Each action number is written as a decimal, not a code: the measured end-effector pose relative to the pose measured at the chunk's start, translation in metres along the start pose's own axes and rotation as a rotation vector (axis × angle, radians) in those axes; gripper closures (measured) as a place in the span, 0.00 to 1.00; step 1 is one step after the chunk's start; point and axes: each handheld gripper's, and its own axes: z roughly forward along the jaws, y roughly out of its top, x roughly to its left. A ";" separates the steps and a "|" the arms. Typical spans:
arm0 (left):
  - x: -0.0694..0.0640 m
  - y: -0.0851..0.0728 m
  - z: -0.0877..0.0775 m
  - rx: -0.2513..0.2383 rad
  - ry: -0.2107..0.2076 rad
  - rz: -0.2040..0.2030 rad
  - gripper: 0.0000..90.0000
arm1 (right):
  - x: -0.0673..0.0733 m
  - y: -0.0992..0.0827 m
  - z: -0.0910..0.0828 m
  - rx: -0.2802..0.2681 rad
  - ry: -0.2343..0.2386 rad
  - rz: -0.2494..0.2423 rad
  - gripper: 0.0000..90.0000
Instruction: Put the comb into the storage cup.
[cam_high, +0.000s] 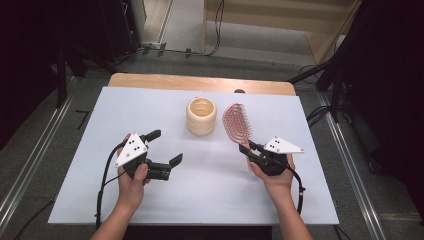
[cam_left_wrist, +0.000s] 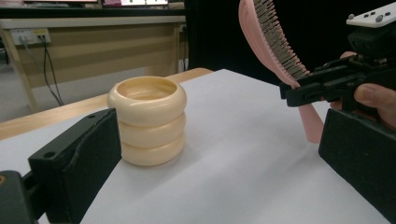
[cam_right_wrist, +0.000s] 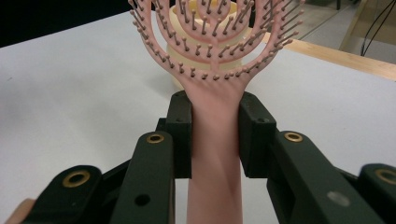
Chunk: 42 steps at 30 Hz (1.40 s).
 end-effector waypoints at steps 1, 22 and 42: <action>-0.001 0.001 0.002 0.002 -0.003 0.000 0.00 | 0.001 0.000 0.000 0.000 0.002 0.000 0.75; -0.015 0.013 0.037 0.007 -0.059 -0.009 0.00 | 0.018 0.004 0.009 -0.010 0.033 -0.032 0.75; -0.023 0.016 0.052 0.002 -0.108 -0.071 0.02 | 0.039 0.007 0.018 -0.008 0.061 -0.068 0.75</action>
